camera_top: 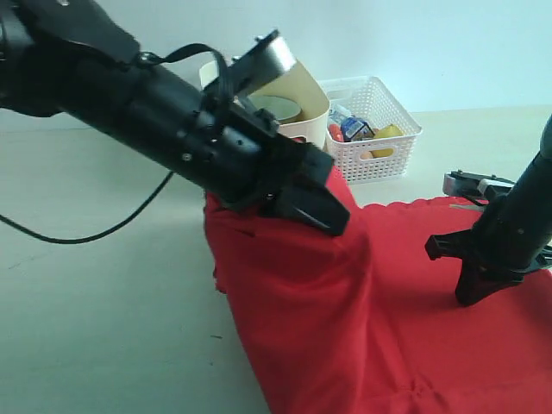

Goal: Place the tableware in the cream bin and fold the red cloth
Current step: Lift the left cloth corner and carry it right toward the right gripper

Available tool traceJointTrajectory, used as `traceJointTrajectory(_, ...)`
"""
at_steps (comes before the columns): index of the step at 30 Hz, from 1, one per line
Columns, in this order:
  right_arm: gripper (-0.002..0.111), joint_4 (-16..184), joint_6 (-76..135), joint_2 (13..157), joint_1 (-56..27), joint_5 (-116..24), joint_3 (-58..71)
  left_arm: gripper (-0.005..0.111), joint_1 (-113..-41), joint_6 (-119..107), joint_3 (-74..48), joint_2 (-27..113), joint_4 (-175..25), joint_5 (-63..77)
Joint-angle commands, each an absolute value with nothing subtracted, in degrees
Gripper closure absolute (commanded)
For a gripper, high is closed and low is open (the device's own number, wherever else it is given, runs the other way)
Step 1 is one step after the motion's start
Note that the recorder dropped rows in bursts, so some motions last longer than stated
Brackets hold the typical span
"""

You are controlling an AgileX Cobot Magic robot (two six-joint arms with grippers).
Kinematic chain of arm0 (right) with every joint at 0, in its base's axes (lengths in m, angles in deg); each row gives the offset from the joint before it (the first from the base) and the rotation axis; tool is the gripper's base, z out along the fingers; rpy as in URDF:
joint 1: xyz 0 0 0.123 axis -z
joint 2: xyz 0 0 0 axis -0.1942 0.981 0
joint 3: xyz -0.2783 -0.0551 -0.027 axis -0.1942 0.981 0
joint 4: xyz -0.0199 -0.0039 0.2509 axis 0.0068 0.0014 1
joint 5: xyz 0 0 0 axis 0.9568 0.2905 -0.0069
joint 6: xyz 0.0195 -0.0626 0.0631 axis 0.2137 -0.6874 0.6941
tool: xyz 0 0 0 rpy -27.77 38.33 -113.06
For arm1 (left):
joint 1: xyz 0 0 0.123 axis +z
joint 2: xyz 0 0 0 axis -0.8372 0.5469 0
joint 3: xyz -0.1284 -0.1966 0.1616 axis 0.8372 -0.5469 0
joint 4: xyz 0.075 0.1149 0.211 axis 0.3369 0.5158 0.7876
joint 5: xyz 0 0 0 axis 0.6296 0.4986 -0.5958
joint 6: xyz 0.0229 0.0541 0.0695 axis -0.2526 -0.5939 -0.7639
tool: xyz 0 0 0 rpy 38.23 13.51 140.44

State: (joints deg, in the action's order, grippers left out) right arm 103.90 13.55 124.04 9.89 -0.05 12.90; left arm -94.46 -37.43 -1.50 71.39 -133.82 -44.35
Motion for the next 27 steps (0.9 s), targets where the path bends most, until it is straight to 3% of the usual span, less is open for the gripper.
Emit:
traceJointTrajectory(1,0.108,103.74,13.74,124.01,9.83,-0.42,12.51,0.107,-98.32,-35.89,4.5,75.95,-135.42,-43.48)
traceJointTrajectory(27,0.108,103.85,15.08,124.53,9.83,-0.38,12.51,0.107,-108.29,-40.22,30.35,100.4,-135.35,-46.71)
